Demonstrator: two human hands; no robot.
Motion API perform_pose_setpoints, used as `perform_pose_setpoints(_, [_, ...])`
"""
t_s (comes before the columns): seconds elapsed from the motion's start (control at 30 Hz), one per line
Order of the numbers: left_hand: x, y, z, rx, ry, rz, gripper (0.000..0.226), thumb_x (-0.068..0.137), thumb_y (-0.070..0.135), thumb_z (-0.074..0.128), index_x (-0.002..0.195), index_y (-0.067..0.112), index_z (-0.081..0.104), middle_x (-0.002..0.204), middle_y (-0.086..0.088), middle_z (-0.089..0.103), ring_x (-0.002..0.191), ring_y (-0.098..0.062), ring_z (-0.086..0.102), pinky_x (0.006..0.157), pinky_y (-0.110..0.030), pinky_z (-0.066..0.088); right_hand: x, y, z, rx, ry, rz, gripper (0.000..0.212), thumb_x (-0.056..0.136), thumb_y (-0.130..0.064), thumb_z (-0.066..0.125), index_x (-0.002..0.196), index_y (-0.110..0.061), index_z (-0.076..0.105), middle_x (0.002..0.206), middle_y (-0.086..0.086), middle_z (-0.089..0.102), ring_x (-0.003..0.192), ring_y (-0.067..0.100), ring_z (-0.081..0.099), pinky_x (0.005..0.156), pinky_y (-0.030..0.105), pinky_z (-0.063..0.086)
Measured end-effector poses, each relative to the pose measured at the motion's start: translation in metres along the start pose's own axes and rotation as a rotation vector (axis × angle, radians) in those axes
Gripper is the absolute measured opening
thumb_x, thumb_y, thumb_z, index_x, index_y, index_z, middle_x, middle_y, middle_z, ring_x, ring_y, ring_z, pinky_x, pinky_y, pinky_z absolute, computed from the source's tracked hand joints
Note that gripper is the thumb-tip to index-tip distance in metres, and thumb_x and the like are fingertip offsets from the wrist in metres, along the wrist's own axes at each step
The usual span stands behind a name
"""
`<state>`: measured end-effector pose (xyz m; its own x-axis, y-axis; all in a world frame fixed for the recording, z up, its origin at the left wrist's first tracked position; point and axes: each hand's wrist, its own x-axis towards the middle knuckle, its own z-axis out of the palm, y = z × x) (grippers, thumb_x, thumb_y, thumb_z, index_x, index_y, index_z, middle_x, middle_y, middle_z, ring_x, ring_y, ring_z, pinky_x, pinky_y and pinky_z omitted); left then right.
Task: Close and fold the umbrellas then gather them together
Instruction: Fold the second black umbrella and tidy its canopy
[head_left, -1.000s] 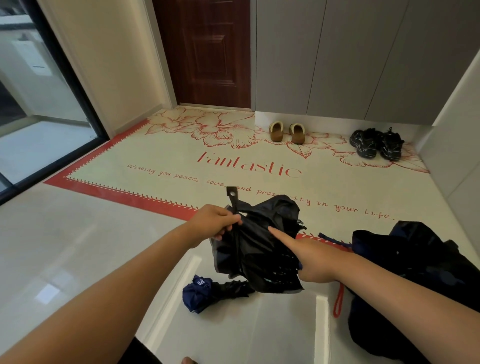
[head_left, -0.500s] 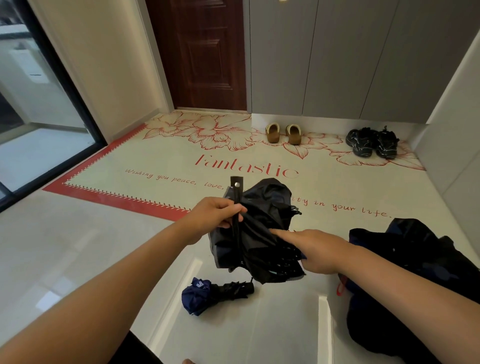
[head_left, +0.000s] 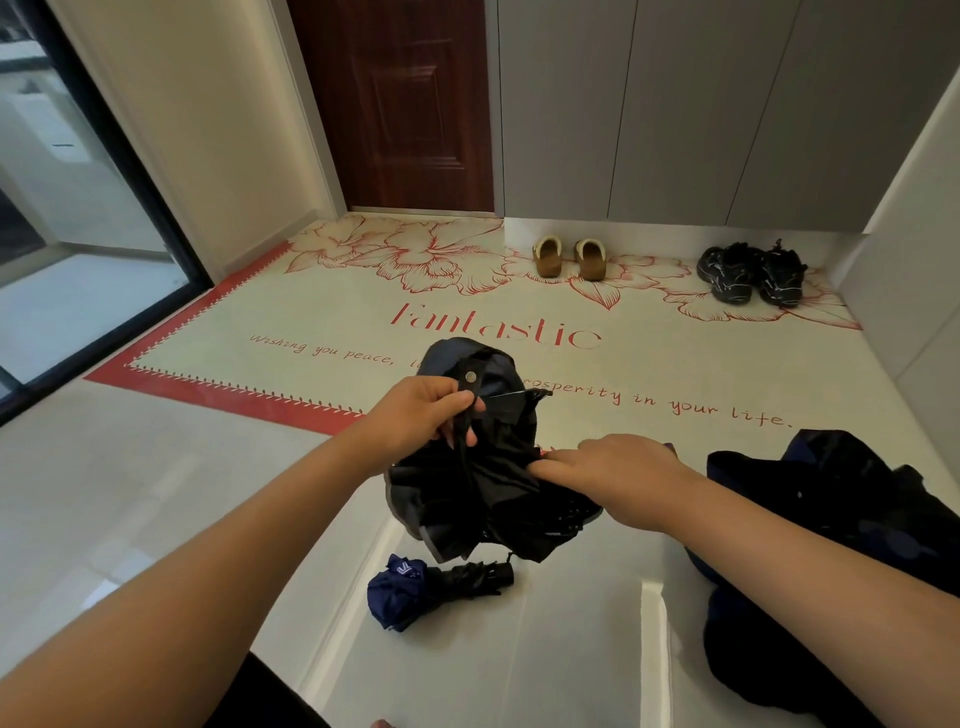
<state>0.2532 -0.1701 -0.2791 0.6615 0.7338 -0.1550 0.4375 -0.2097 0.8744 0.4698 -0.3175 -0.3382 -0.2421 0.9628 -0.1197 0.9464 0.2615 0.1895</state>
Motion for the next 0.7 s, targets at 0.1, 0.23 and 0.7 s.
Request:
perform_pose_setpoints(0.1, [0.006, -0.004, -0.005, 0.016, 0.108, -0.001, 0.021, 0.100, 0.023, 0.055, 0.104, 0.021, 0.076, 0.093, -0.003, 0.077, 0.077, -0.019, 0.070, 0.070, -0.027, 0.057, 0.003, 0.000, 0.006, -0.005, -0.007, -0.016, 0.090, 0.079, 0.017, 0.051, 0.143, -0.037, 0.020, 0.124, -0.007, 0.053, 0.089, 0.028, 0.058, 0.057, 0.038, 0.045])
perform_pose_setpoints(0.23, [0.011, -0.007, -0.005, -0.066, 0.282, -0.035, 0.018, 0.098, 0.019, 0.059, 0.100, 0.015, 0.076, 0.091, -0.006, 0.076, 0.076, -0.019, 0.072, 0.070, -0.024, 0.061, 0.003, 0.004, 0.011, 0.047, -0.023, 0.023, 0.086, 0.080, 0.015, 0.049, 0.144, -0.038, 0.024, 0.120, -0.008, 0.055, 0.087, 0.026, 0.059, 0.056, 0.039, 0.049])
perform_pose_setpoints(0.7, [0.016, -0.004, -0.019, 0.547, 0.352, 0.429, 0.029, 0.097, 0.029, 0.060, 0.079, 0.008, 0.069, 0.129, 0.005, 0.061, 0.129, -0.015, 0.042, 0.106, -0.034, 0.036, 0.012, 0.007, 0.012, -0.120, 0.197, -0.219, 0.089, 0.067, 0.016, 0.064, 0.138, -0.025, 0.028, 0.121, 0.002, 0.060, 0.074, 0.029, 0.058, 0.051, 0.040, 0.051])
